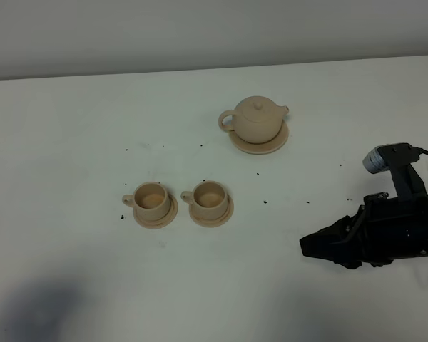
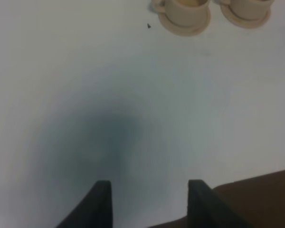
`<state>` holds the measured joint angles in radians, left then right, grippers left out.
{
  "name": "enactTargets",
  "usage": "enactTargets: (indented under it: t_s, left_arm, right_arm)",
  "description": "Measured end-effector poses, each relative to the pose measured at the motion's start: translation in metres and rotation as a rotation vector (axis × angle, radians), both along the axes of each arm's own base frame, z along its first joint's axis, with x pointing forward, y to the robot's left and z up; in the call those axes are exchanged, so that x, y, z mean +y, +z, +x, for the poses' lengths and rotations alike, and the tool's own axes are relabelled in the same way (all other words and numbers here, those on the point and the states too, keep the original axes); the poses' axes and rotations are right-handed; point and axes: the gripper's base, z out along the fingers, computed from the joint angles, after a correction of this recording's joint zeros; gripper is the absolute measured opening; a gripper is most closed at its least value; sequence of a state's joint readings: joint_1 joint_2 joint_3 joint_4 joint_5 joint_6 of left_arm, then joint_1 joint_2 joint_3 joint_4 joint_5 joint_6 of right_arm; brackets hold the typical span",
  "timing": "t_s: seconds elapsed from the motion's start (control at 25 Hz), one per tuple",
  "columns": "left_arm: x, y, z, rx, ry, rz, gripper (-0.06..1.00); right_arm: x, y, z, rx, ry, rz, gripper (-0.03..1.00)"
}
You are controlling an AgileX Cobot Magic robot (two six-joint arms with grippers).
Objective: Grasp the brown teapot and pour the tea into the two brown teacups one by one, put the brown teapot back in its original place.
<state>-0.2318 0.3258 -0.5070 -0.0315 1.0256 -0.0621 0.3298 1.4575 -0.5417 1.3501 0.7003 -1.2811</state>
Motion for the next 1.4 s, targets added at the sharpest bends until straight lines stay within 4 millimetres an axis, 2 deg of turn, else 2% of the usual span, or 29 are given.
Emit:
enactTargets:
  t_s: [0.52,0.8,1.0,1.12,1.32,1.4]
  left_arm:
    - [0.0,0.0,0.0,0.001,0.009,-0.002,0.41]
    - [0.006,0.0,0.001,0.002,0.163,-0.003,0.41]
    - [0.008,0.0,0.0,-0.009,0.206,-0.005,0.41]
    - [0.008,0.003,-0.011,-0.084,0.207,-0.015,0.41]
    - [0.009,0.005,-0.042,-0.285,0.205,-0.041,0.41]
    - [0.009,0.004,-0.047,-0.31,0.204,-0.044,0.41]
  right_arm:
    - [0.0,0.0,0.0,0.0,0.001,-0.001,0.43]
    - [0.0,0.0,0.0,-0.003,0.0,-0.005,0.43]
    - [0.0,0.0,0.0,-0.004,-0.001,-0.007,0.43]
    - [0.0,0.0,0.0,-0.003,-0.002,-0.007,0.43]
    - [0.0,0.0,0.0,-0.003,-0.005,-0.005,0.43]
    - [0.0,0.0,0.001,-0.001,-0.01,0.0,0.43]
